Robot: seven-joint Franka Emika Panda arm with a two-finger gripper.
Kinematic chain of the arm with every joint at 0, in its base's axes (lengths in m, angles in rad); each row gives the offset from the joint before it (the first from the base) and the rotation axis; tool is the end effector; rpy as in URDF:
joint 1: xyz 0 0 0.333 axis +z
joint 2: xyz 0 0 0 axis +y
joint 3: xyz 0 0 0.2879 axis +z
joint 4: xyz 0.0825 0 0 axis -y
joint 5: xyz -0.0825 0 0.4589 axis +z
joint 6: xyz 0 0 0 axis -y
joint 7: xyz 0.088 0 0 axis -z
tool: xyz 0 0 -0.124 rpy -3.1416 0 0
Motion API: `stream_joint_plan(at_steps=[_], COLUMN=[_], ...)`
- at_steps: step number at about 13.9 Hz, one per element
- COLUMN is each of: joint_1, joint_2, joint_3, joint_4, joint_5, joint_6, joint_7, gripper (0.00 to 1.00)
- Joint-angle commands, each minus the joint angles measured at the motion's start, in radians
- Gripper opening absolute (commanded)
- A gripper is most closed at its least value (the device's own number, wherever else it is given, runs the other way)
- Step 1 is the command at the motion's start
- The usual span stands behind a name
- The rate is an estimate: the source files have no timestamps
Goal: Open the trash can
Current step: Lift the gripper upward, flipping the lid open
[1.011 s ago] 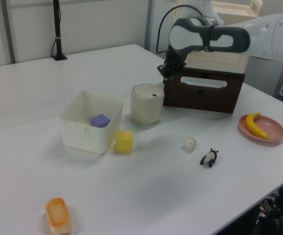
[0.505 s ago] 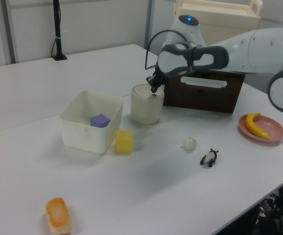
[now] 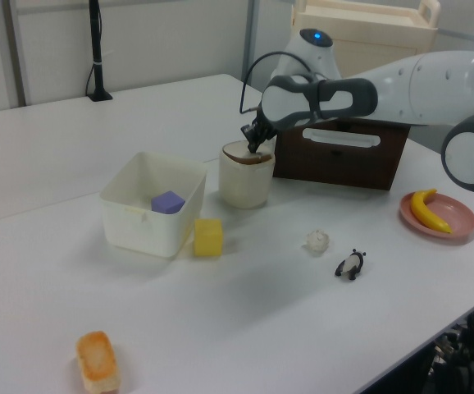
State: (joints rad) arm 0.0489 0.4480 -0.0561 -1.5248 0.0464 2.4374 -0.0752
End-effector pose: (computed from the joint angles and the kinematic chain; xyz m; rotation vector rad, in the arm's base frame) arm 0.7879 0.0005 0.3822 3.0520 0.0779 0.7238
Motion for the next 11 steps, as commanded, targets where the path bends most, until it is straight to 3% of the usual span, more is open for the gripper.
stream_joint_plan(at_steps=[1,6,11], joint_1=[-0.003,-0.021,-0.02], joint_2=[-0.118,-0.242,-0.338], joint_3=[-0.005,-0.007,-0.005], joint_4=[-0.011,-0.012,-0.02], joint_5=[0.033,0.021,-0.052], joint_6=[-0.191,-0.443,-0.707], joint_7=[-0.012,-0.014,-0.015], gripper=[0.0,0.0,0.0])
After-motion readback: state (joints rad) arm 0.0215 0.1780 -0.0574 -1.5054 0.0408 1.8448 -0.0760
